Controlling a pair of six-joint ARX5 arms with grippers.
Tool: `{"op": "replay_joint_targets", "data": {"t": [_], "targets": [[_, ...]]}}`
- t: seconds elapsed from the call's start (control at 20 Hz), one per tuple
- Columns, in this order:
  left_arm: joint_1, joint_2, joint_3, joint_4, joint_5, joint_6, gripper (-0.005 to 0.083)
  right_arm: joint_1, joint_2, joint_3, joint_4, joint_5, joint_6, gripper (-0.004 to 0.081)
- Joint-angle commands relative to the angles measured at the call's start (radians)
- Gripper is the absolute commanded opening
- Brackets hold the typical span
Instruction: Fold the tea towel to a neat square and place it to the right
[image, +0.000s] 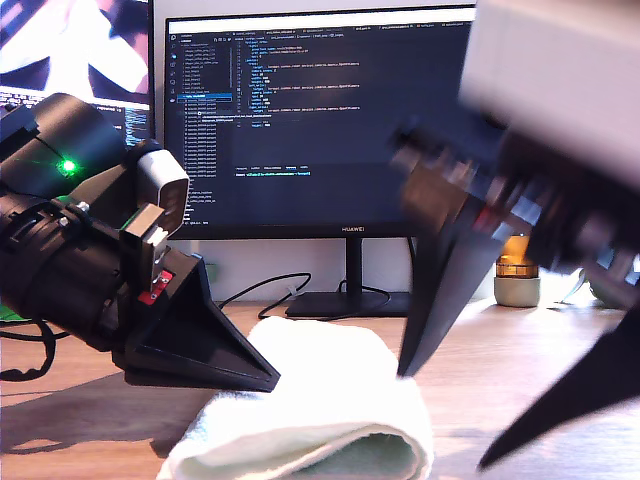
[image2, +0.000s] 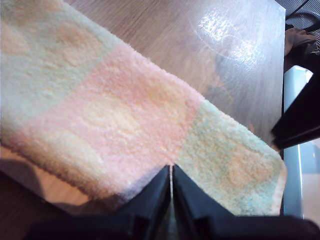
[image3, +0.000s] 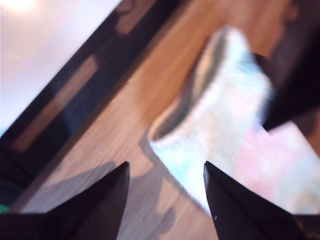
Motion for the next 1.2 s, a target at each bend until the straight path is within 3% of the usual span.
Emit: {"op": "replay_joint_targets", "data": {"t": [0.0,0.15,0.25,0.4,0.5,0.7,0.9,1.15], "targets": [[-0.002,0.011,-0.018,0.001,0.003,-0.001,-0.0019,0.002,0.05,-0.013,0.052,-0.002,-0.049,0.0428],[-0.002,0.011,-0.018,-0.002,0.004,-0.004,-0.0019,0.002,0.095,-0.013,0.114,-0.002,-0.087,0.0418],[-0.002,0.011,-0.018,-0.001,0.004,-0.004,-0.0019,0.002,0.112,-0.013,0.115,-0.003,-0.09,0.0369],[-0.002,0.011,-0.018,-0.005,0.005,-0.003,-0.0019,0.002,0.143,-0.013,0.118,-0.003,-0.109,0.0256],[-0.002,0.011,-0.018,-0.014,0.004,-0.003,-0.0019,0.002,0.164,-0.013,0.122,-0.003,-0.109,0.012],[-0.002,0.011,-0.018,-0.022,0.004,0.002,-0.0019,0.003,0.171,-0.013,0.125,-0.004,-0.105,-0.0014],[-0.002,0.01,-0.018,-0.022,0.005,0.013,-0.0019,0.037,0.169,-0.013,0.124,0.0,-0.073,-0.0013],[0.009,0.008,-0.017,0.013,0.031,0.006,-0.0019,0.151,0.167,-0.013,0.13,0.004,0.06,-0.0013]]}}
